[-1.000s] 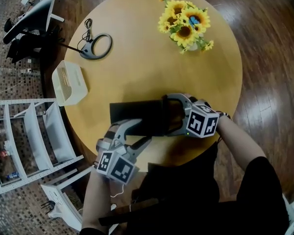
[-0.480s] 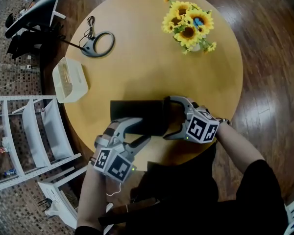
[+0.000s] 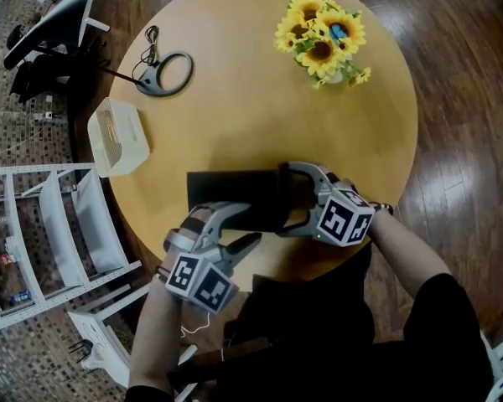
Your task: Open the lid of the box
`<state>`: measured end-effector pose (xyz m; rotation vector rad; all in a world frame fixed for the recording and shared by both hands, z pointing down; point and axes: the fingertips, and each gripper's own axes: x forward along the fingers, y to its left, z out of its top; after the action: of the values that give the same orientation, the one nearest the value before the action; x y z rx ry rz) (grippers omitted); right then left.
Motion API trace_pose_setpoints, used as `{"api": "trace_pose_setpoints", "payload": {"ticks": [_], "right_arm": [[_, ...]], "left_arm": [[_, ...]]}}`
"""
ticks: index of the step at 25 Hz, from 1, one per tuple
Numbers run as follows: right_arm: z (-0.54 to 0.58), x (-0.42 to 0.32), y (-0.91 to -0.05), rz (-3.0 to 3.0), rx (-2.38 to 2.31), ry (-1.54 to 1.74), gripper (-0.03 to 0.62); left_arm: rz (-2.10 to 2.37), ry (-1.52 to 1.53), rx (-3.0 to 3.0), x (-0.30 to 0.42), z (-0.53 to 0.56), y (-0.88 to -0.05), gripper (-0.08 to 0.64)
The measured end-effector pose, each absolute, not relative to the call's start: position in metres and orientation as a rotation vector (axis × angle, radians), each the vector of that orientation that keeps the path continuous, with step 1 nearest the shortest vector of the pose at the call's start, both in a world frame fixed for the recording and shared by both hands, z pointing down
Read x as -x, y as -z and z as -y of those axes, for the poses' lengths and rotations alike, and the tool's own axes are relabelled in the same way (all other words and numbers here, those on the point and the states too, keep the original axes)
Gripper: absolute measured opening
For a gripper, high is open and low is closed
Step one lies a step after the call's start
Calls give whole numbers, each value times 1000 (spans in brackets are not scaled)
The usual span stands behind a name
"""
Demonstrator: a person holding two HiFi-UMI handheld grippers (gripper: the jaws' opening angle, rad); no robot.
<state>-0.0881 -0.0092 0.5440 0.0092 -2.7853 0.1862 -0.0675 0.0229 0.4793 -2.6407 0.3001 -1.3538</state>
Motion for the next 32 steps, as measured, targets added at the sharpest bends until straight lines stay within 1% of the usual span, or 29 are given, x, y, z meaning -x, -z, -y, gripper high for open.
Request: {"api": "trace_pose_setpoints", "payload": {"ticks": [1, 5, 9, 11, 12, 13, 14, 15, 17, 19, 21, 23, 24, 32], "right_arm": [[9, 88, -544, 2785, -7, -182, 600], [10, 88, -542, 2783, 18, -119, 597], [10, 88, -542, 2779, -6, -160, 595], [8, 88, -544, 2778, -8, -169, 595], [8, 88, -544, 2778, -7, -167, 595], [9, 88, -543, 2778, -5, -161, 595], [9, 88, -542, 2779, -3, -158, 595], [9, 88, -543, 2780, -4, -164, 595], [8, 87, -545, 2780, -9, -181, 595], [9, 87, -545, 2779, -9, -176, 595], [10, 89, -540, 2783, -1, -150, 595], [10, 90, -542, 2784, 2, -159, 595], [10, 89, -544, 2783, 1, -170, 595], [9, 88, -543, 2780, -3, -164, 595]], "left_arm": [[-312, 1350, 2637, 68, -21, -478, 255], [-318, 1350, 2654, 67, -18, -475, 262], [-343, 1342, 2678, 67, -17, -471, 262], [-438, 1253, 2690, 67, -8, -455, 262], [-526, 1158, 2699, 67, 3, -438, 168], [-607, 1064, 2713, 68, 15, -420, 96], [-656, 1012, 2736, 70, 24, -408, 99], [-656, 1019, 2765, 72, 28, -405, 125], [-513, 1155, 2803, 73, 20, -419, 213], [-326, 1272, 2774, 67, 2, -441, 213], [-230, 1301, 2731, 59, -14, -457, 213], [-191, 1307, 2709, 52, -21, -468, 223], [-174, 1312, 2703, 49, -21, -472, 250], [-130, 1322, 2659, 44, -23, -476, 259]]}}
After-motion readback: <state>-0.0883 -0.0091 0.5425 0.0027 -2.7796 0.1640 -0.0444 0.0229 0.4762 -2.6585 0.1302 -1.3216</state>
